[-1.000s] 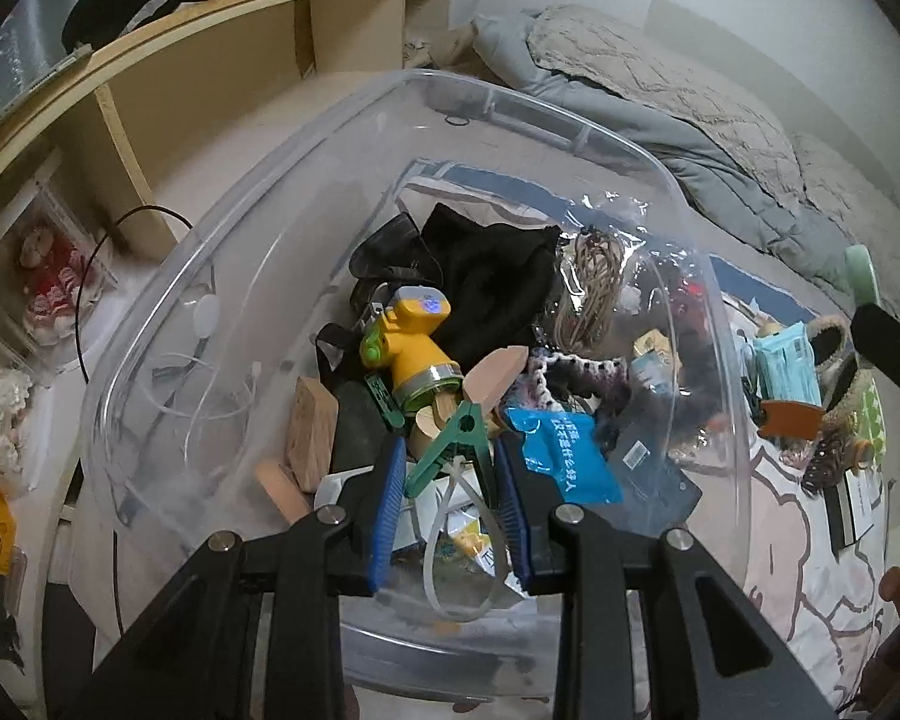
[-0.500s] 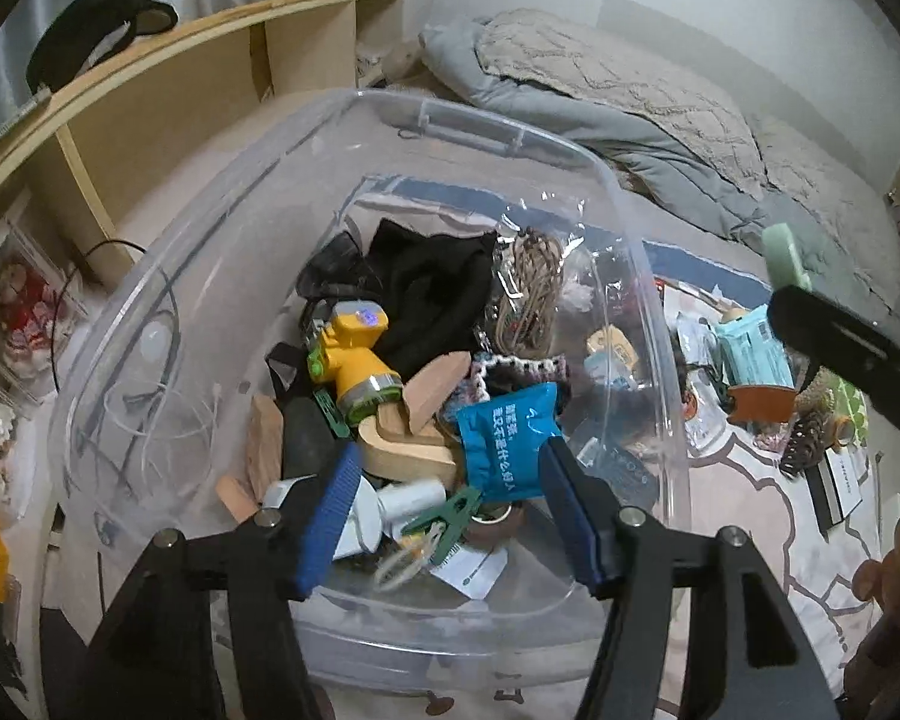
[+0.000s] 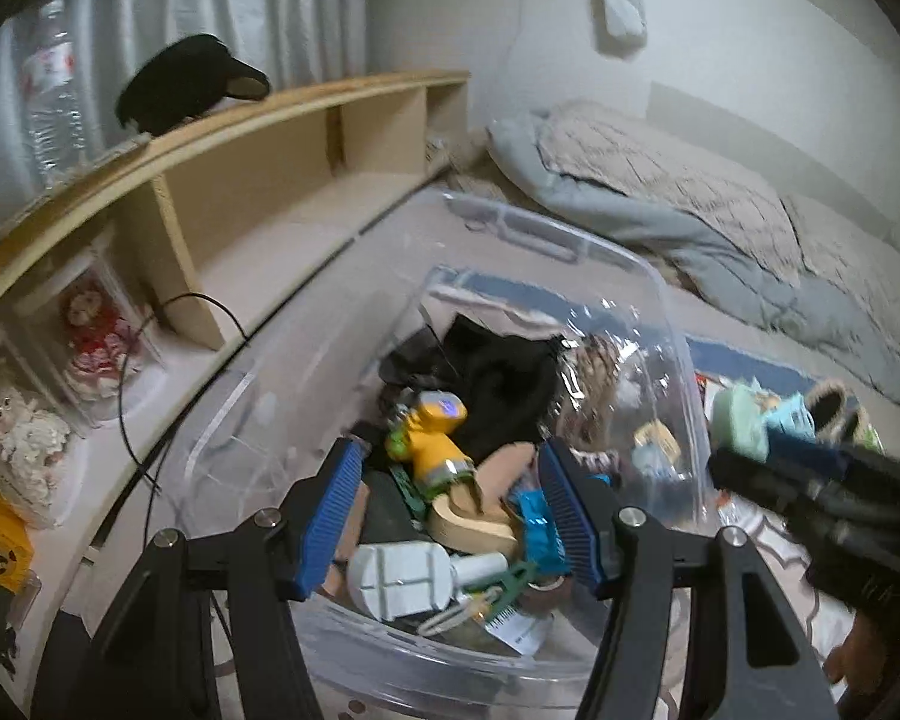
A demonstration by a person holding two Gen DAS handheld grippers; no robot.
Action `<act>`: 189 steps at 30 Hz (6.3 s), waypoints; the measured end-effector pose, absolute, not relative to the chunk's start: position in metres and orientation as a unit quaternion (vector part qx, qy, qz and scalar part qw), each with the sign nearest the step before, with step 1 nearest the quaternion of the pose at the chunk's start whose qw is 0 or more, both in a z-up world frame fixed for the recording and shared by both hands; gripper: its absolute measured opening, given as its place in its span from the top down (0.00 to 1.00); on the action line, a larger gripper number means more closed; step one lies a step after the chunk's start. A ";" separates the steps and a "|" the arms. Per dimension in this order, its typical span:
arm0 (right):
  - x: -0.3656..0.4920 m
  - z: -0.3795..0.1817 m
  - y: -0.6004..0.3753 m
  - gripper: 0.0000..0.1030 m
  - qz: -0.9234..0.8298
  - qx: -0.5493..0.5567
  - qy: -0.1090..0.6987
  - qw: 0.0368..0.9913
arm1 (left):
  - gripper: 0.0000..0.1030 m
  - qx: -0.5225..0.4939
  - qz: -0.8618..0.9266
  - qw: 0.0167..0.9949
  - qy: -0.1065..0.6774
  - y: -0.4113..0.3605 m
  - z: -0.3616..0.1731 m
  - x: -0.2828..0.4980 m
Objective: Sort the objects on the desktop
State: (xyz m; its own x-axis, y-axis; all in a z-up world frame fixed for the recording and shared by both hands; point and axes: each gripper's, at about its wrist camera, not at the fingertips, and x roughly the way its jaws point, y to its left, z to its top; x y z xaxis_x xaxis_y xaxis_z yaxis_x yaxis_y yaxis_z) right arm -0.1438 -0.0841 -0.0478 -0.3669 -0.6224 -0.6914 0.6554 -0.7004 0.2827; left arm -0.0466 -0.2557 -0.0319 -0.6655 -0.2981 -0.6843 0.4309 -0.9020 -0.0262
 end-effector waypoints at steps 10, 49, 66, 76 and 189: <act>-0.132 -0.060 -0.112 0.51 -0.797 0.451 0.052 0.398 | 0.40 0.320 -0.905 0.246 0.137 -0.285 -0.023 -0.030; -0.122 -0.073 -0.132 0.23 -0.779 0.490 0.054 0.387 | 0.40 0.323 -0.903 0.266 0.093 -0.282 -0.026 -0.024; -0.129 -0.050 -0.084 0.00 -0.844 0.362 0.016 0.396 | 0.18 0.320 -0.909 0.255 0.077 -0.270 -0.027 -0.029; -0.133 -0.042 -0.051 0.00 -0.875 0.316 0.016 0.367 | 0.08 0.299 -0.920 0.242 0.071 -0.256 -0.021 -0.031; -0.240 -0.142 0.216 0.67 -0.906 0.423 -0.001 -0.012 | 0.16 0.331 -0.944 0.009 0.002 -0.013 -0.132 -0.218</act>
